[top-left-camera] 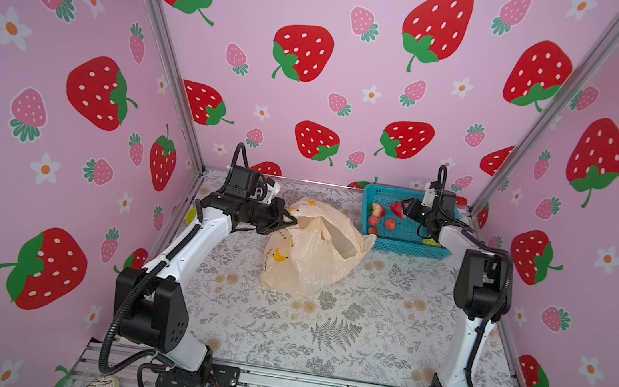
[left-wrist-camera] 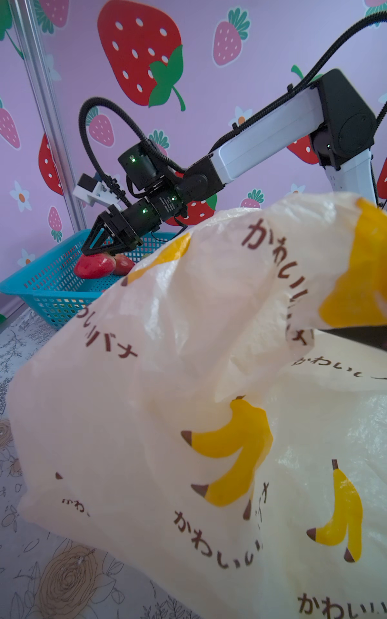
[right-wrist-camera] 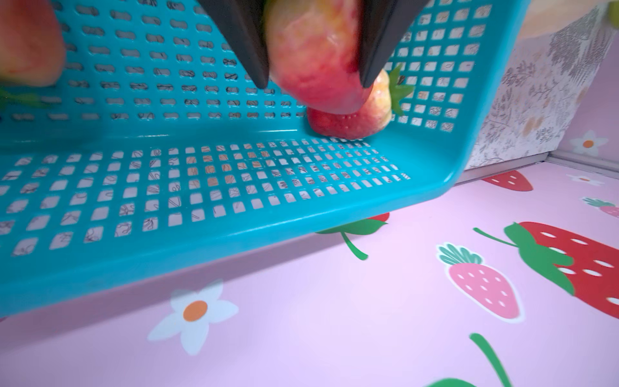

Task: Place the fake fruits into the plastic bag and tie a complex knot
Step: 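Grasp a red-yellow fake peach in the basket with the right gripper, then carry the peach with the right gripper to the bag opening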

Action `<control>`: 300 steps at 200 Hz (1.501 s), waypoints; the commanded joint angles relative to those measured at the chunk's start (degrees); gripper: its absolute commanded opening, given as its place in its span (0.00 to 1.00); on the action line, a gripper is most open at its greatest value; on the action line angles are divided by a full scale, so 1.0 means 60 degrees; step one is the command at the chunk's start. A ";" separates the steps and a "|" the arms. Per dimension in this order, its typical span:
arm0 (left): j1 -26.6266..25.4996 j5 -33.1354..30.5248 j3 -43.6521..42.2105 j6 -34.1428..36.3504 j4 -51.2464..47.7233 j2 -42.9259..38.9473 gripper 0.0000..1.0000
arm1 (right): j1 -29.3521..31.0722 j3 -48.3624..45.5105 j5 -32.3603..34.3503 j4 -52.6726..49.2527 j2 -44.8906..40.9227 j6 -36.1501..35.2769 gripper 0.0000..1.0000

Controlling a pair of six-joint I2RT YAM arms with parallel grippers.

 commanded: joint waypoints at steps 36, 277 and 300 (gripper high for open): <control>-0.0006 0.0226 -0.0069 -0.0063 0.0124 -0.0150 0.00 | 0.0113 -0.3659 -0.0702 0.1588 -0.3706 0.0490 0.22; -0.0024 0.0251 -0.0127 -0.0141 0.0208 -0.0276 0.00 | 0.5396 -0.7478 0.2145 0.4161 -0.6699 0.0982 0.25; -0.0052 0.0310 -0.0127 -0.0161 0.0209 -0.0236 0.00 | 0.5838 -0.7283 0.3814 0.4561 -0.6021 0.0691 0.25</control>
